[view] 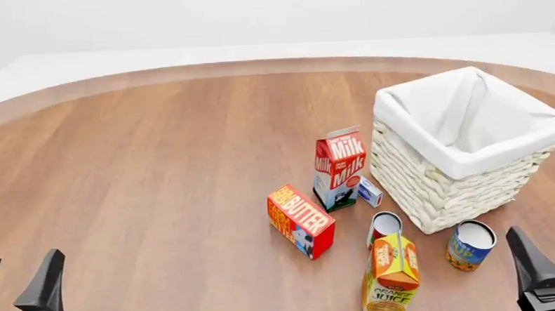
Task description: Pick up the alphabet soup, and put it in the basket.
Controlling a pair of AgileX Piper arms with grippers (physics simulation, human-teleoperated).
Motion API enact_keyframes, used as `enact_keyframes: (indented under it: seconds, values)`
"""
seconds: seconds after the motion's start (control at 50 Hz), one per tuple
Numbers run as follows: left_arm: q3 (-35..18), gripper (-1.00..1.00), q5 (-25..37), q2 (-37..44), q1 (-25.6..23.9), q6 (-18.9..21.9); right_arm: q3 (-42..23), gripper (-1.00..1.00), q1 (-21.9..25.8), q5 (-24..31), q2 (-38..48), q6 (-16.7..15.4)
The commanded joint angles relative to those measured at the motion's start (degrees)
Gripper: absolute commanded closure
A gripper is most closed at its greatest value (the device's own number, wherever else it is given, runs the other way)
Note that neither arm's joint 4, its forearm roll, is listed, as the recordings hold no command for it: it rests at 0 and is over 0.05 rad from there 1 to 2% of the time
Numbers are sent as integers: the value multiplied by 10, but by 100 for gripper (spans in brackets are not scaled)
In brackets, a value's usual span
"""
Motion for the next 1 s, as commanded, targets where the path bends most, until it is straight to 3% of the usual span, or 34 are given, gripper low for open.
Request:
enact_keyframes:
  seconds: [0.02,0.46,0.86,1.0]
  values:
    - [0,-100,0,0,0,0,-2,-100,-5,20,7,-10]
    - [0,-100,0,0,0,0,40,-100,-32,-13,34,-2]
    - [0,-100,0,0,0,0,84,-100,-42,-96,99,7]
    - [0,-100,0,0,0,0,100,-100,-41,-148,147,16]
